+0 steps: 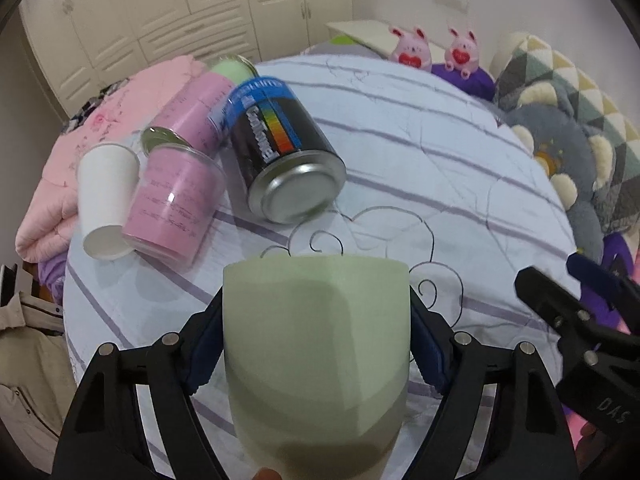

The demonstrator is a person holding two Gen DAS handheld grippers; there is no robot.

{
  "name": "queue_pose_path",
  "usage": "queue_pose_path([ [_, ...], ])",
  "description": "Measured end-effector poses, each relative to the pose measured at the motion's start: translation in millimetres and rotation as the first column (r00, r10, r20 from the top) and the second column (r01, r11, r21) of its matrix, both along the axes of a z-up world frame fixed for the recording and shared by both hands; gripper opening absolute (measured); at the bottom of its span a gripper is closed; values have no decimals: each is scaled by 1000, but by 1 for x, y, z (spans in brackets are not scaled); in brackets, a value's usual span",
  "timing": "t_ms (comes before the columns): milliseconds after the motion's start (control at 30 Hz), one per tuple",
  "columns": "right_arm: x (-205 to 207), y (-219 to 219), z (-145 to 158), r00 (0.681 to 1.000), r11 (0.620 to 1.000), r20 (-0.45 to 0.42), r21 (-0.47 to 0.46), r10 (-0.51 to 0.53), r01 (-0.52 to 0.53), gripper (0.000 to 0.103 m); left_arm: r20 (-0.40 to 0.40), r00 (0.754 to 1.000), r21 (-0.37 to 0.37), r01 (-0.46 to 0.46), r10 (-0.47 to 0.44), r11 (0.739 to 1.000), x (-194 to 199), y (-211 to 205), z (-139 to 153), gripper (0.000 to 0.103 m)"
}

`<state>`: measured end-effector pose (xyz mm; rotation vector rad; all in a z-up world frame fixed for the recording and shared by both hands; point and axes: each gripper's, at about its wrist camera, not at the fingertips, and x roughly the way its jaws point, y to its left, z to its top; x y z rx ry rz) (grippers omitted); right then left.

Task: Flip cup upright
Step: 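Grasp the green cup with the left gripper while the right gripper releases it, then rotate the green cup rim-up with the left gripper and set it on the table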

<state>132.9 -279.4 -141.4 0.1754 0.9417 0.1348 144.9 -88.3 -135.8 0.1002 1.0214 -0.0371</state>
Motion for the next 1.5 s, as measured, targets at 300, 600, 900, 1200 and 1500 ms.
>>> queue_pose_path([
  [300, -7, 16, 6, 999, 999, 11, 6, 36, -37, 83, 160, 986, -64, -42, 52, 997, -16, 23, 36, 81],
  [600, -12, 36, 7, 996, 997, 31, -5, 81, -81, 83, 216, 974, -74, -48, 63, 996, -27, 32, 39, 81],
  [900, -13, 42, 4, 996, 996, 16, -28, 87, -86, 83, 218, 974, -65, -41, 55, 997, -33, 33, 34, 82],
  [1200, -15, 49, 12, 995, 995, 32, -40, 92, -91, 83, 214, 975, -95, -41, 61, 995, -38, 36, 38, 82],
  [1500, -16, 58, 11, 994, 993, 25, -50, 107, -106, 83, 208, 976, -95, -39, 59, 995, -40, 41, 36, 82],
])
